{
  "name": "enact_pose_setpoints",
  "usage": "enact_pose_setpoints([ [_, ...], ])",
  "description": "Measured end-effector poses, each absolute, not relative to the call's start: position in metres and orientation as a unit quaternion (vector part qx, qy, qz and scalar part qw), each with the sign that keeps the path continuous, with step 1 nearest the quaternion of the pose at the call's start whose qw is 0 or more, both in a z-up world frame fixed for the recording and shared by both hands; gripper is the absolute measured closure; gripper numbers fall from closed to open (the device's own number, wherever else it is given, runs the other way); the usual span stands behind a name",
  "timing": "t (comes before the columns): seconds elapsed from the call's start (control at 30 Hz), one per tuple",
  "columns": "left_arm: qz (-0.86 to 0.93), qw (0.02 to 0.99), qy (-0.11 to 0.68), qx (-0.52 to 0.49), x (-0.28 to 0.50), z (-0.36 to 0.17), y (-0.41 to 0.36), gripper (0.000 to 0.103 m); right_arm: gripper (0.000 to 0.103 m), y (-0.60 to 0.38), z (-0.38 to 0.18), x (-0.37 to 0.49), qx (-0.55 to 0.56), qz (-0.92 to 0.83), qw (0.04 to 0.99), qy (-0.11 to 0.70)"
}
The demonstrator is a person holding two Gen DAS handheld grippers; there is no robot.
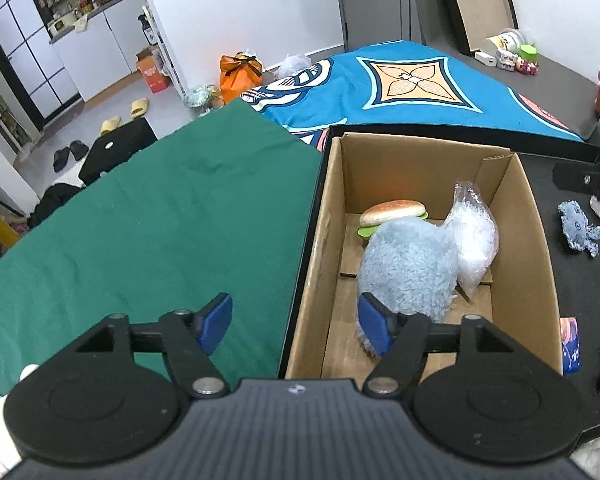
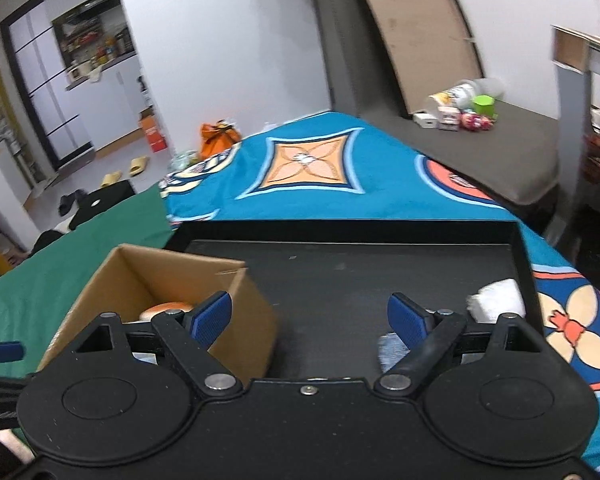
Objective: Organize soft objects
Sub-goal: 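Reach the right gripper to the white rolled towel and grasp it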
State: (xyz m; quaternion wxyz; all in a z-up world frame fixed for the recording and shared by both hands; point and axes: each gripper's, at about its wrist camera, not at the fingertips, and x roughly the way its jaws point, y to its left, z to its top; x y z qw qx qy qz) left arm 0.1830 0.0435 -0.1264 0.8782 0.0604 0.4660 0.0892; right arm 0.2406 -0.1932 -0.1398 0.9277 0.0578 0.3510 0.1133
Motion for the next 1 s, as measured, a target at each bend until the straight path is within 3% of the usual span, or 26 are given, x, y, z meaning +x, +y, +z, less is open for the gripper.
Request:
enact_pose_setpoints([
  [0.13,0.093,0.874,0.471,0.073,0.185,-0.127,0.04,0.03,0.018,-0.209,-0.145,0.245,0.061,0.093,0.931,0.349],
  [0.4,0.109,0.871,0.47,0.094,0.187,-0.123,0.031,0.015,0.015,-0.23,-0.157,0.253,0.056,0.057,0.936,0.342],
  [0.8,0.109,0.863,0.482,0.11,0.195,-0.126,0.01,0.014,0.015,-0.256,-0.175,0.263,0.049,0.003,0.939,0.341],
  [1.0,0.113,0.858,0.487,0.119,0.202,-0.129,0.004,0.014,0.025,-0.266,-0.192,0.272,0.053,-0.012,0.932,0.359],
])
